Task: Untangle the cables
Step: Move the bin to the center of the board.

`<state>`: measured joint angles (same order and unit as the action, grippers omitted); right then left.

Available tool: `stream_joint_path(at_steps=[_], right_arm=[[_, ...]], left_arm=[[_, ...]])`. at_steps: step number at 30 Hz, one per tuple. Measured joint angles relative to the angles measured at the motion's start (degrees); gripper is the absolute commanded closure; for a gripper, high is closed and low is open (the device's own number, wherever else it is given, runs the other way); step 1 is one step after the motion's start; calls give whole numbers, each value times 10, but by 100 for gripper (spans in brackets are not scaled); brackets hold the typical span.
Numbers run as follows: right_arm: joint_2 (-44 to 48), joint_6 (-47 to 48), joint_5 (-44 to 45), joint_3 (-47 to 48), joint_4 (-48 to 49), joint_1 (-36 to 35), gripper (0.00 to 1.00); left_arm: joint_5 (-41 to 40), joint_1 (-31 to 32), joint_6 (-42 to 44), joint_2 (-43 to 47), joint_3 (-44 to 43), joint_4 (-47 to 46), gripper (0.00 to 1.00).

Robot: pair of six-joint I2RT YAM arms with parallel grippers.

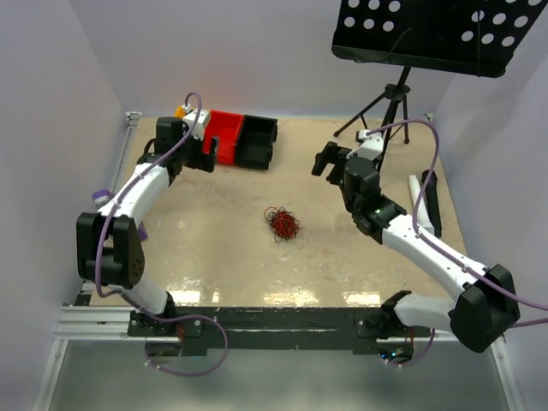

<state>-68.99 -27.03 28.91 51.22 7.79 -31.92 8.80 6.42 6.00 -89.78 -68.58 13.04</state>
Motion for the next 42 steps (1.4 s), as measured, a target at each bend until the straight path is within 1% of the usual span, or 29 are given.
stream_joint_path(at_steps=[7,11,15,23,27,29,31,32,33,35,37,42], right_arm=[[-18,-4,21,-3,-15,-55,2],[-18,-4,33,-3,-28,-68,6],[-16,-5,44,2,-42,-81,8],[25,-11,54,3,-50,-102,14],[42,-15,61,2,-49,-104,17],[40,-16,61,1,-48,-105,19],[37,-16,61,0,-48,-105,21],[34,-17,61,0,-48,-106,21],[31,-18,61,-1,-48,-106,22],[28,-21,61,-1,-48,-108,23],[27,-24,61,-2,-47,-108,25],[27,-29,61,-2,-40,-109,29]], left_arm=[[4,4,-13,-102,-92,11,0],[-5,18,-27,-151,-159,18,0],[-17,34,-38,-214,-232,16,0],[-31,60,-56,-320,-286,12,0],[-30,69,-64,-350,-297,9,1],[-30,73,-68,-355,-297,6,5],[-31,75,-71,-358,-297,-3,12],[-31,75,-75,-359,-298,-9,17],[-33,76,-78,-360,-298,-15,24],[-34,76,-83,-361,-297,-29,32],[-37,76,-88,-362,-293,-44,35],[-48,78,-99,-362,-265,-84,38]])
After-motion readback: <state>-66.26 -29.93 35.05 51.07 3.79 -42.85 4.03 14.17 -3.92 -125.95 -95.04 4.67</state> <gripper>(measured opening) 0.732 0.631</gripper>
